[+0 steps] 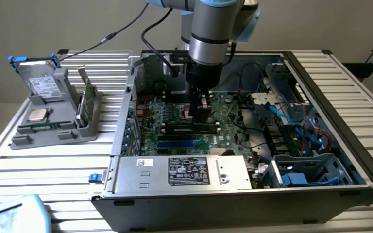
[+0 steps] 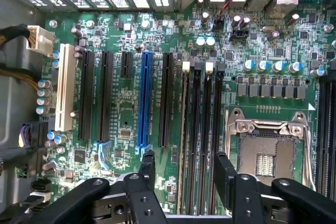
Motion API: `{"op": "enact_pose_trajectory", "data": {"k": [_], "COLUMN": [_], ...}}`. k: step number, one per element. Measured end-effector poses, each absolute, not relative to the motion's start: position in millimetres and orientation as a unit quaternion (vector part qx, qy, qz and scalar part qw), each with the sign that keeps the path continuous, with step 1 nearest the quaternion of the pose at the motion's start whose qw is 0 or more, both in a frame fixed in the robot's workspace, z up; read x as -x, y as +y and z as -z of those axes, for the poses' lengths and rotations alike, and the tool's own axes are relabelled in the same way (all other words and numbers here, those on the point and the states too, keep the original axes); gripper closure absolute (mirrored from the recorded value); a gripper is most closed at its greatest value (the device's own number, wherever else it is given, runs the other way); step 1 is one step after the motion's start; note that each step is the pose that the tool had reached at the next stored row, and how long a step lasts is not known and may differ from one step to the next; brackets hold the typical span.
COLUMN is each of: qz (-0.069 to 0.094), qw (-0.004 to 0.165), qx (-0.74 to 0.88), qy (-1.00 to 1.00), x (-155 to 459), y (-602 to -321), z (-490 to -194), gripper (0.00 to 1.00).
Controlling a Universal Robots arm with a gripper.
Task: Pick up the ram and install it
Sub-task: 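Insert the ram into the slot, then press down the ram until it locks into place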
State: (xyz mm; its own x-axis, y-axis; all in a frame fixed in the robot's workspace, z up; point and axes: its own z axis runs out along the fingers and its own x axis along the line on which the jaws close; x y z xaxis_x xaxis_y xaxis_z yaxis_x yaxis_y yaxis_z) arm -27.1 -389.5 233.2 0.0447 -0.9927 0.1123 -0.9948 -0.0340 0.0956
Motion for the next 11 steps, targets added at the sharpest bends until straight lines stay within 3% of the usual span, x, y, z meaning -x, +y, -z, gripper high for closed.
{"op": "enact_pose_trajectory", "data": {"k": [3, 5, 6, 11], "qz": [-0.010, -0.011, -0.011, -0.013], "qw": [0.071, 0.070, 0.070, 0.069], "qx": [-0.719, -0.719, -0.719, -0.719], "qy": [-0.691, -0.691, -0.691, -0.692], "x": [29.1, 29.4, 29.6, 30.7], "y": [-389.4, -389.5, -389.5, -389.5], "z": [-233.5, -233.6, -233.6, -233.6], "gripper": [0.45, 0.58, 0.58, 0.82]}}
